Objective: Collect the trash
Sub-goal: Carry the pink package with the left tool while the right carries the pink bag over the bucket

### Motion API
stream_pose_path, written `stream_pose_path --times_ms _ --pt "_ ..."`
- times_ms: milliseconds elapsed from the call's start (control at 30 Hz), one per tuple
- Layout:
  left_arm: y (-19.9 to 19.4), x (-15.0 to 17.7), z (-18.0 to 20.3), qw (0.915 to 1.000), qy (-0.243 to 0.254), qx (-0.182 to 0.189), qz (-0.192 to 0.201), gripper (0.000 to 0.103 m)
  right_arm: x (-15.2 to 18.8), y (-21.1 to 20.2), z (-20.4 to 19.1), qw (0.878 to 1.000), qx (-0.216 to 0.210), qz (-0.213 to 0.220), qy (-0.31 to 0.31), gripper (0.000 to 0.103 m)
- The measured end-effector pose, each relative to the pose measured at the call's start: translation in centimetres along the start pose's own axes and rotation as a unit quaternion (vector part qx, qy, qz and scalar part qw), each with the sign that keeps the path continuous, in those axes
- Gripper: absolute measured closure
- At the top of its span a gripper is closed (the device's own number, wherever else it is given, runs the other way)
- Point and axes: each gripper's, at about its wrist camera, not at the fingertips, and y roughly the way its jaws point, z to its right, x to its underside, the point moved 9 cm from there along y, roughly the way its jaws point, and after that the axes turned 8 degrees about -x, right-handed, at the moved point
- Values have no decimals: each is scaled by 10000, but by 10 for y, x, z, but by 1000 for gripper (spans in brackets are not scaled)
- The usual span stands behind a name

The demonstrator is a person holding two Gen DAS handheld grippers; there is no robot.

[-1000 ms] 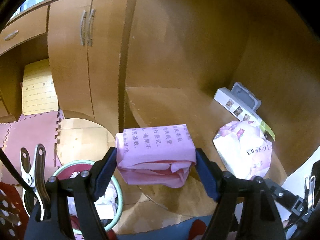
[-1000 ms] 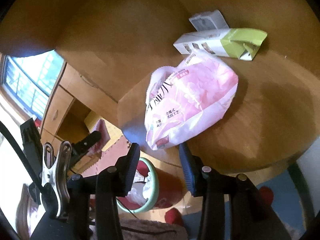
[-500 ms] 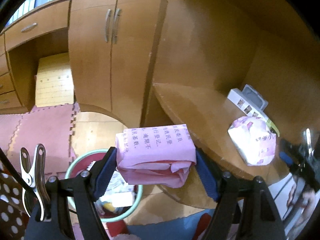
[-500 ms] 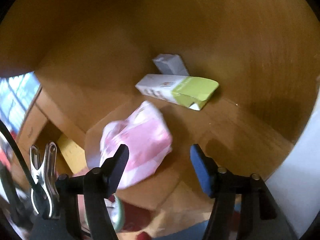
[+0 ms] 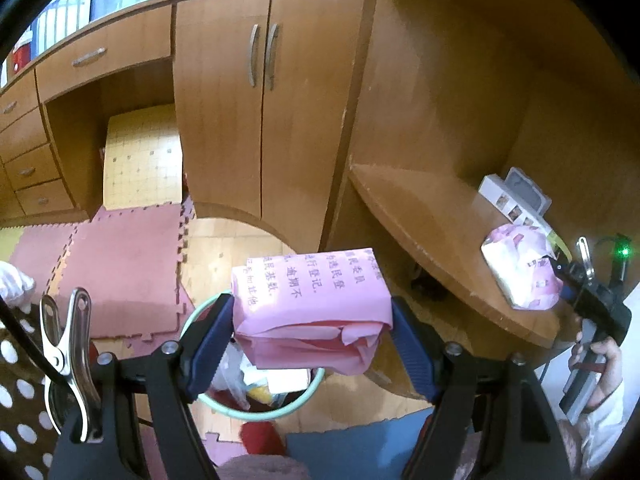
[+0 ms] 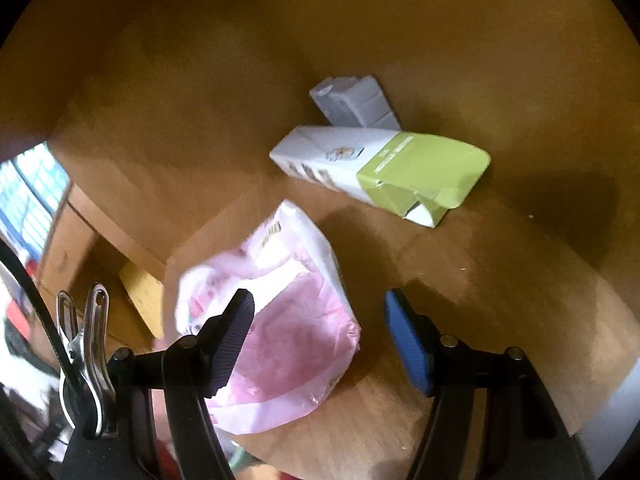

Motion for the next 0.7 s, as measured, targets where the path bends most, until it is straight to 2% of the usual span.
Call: stream_pose_path --times_ms 33,167,267,467,700 --pt "2 2 -3 10000 -10 -11 -42 23 1 3 -1 9999 51 -5 -131 37" --pt "15 12 -14 9998 -43 -89 -200 23 8 11 -8 9990 116 -55 -430 68" --pt "30 22 -22 9994 -28 -127 -312 23 13 15 -14 9975 197 -1 -684 77" --pt "68 42 -38 9986 -96 -103 -512 23 17 18 -25 9967 162 122 -782 87" --pt "116 60 -51 9970 -150 -107 -757 23 20 10 -39 9942 153 362 -998 89"
